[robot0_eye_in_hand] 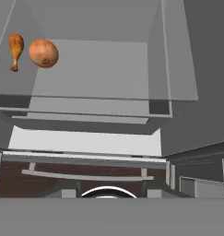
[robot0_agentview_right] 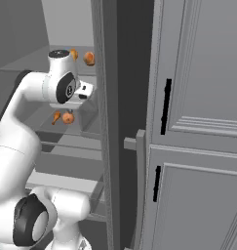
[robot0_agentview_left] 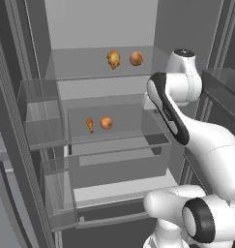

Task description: Place one onion and one chicken drumstick in each tupperware on the nearby counter, to pack two identical lunches.

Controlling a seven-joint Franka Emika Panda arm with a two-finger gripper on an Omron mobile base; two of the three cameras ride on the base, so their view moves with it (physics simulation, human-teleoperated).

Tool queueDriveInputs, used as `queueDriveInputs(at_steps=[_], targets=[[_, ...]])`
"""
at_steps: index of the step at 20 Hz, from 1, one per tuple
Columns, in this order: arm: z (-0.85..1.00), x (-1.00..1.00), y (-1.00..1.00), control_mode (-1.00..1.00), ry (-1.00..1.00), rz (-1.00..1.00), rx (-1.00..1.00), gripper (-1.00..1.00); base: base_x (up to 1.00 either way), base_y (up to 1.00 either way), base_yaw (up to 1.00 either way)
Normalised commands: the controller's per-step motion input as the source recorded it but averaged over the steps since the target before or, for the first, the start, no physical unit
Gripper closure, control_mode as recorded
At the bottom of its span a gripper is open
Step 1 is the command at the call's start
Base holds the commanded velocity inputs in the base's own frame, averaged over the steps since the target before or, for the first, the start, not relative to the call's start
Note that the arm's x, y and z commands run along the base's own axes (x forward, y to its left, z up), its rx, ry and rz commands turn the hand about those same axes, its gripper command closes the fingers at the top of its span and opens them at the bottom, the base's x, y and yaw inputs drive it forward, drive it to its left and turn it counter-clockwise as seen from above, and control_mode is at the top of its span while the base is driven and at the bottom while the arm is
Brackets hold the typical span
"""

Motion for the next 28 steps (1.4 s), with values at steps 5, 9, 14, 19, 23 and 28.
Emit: queueDriveInputs(at_steps=[5,9,14,19,23,28], targets=[[0.20,-0.19,0.00,-1.00,-0.30,0.01,0.00,-1.00,0.00,0.00,0.00],[0.54,-0.01,0.02,-1.00,-0.48,0.00,0.00,-1.00,0.00,0.00,0.00],[0.65,0.00,0.02,-1.00,-0.42,0.00,0.01,-1.00,0.00,0.00,0.00],[0.78,0.01,0.06,-1.00,-0.19,-0.01,0.01,-1.00,0.00,0.00,0.00],[0.48,0.17,0.12,-1.00,-0.08,-0.01,0.04,-1.00,0.00,0.00,0.00],[0.05,0.56,0.05,-1.00,0.00,0.00,0.09,-1.00,0.00,0.00,0.00]])
